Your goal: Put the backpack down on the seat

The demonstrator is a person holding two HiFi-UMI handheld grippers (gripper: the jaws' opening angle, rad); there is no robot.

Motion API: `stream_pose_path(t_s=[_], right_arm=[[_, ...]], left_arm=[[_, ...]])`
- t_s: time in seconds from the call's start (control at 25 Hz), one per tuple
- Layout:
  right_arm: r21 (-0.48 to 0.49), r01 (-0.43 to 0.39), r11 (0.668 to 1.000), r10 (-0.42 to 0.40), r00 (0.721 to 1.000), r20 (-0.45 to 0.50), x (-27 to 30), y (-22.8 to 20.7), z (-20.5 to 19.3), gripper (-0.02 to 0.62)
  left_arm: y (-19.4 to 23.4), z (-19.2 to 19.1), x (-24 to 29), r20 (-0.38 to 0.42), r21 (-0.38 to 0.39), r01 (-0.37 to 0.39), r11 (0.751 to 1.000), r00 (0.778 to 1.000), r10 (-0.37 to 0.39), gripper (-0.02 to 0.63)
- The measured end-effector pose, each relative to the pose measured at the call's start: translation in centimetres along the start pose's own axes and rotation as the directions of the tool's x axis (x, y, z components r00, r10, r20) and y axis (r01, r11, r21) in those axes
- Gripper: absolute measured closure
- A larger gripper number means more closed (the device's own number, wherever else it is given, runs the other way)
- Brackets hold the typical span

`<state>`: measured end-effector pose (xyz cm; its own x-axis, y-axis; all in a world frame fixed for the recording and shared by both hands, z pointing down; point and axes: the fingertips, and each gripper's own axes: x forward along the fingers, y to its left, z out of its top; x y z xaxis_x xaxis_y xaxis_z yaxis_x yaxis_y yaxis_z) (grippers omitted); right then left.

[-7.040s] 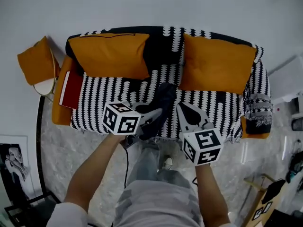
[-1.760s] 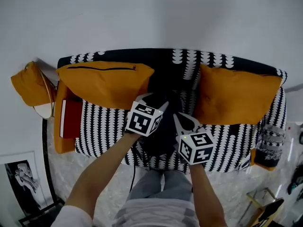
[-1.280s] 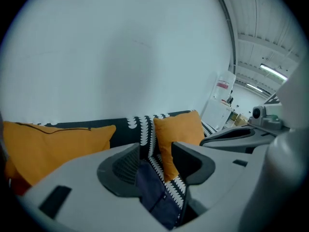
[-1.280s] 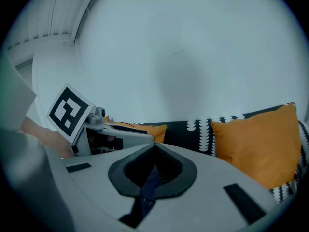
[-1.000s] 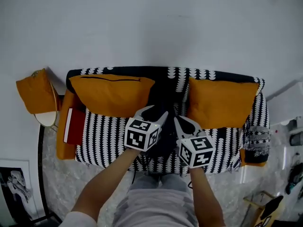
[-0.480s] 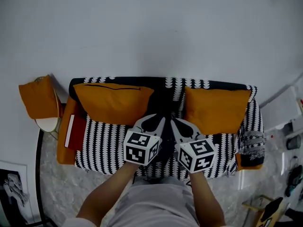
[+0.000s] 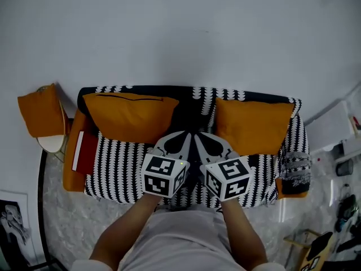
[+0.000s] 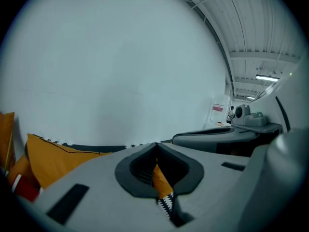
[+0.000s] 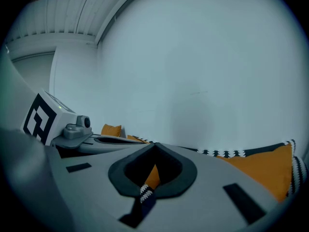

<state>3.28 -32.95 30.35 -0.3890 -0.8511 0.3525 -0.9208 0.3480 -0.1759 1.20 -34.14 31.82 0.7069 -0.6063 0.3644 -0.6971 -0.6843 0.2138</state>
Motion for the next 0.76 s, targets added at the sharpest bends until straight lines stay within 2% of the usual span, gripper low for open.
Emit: stream_pose_path(t_s=[0.76], right_arm=[[-0.019,-0.012,1.0,0.012,1.0,0.005,0.31,-0.35,0.61,0.594]], left_arm=[[0.69,-0.3,0.26,-0.01,-0.019,-0.036,0.999,0.999,0.036,0.6]])
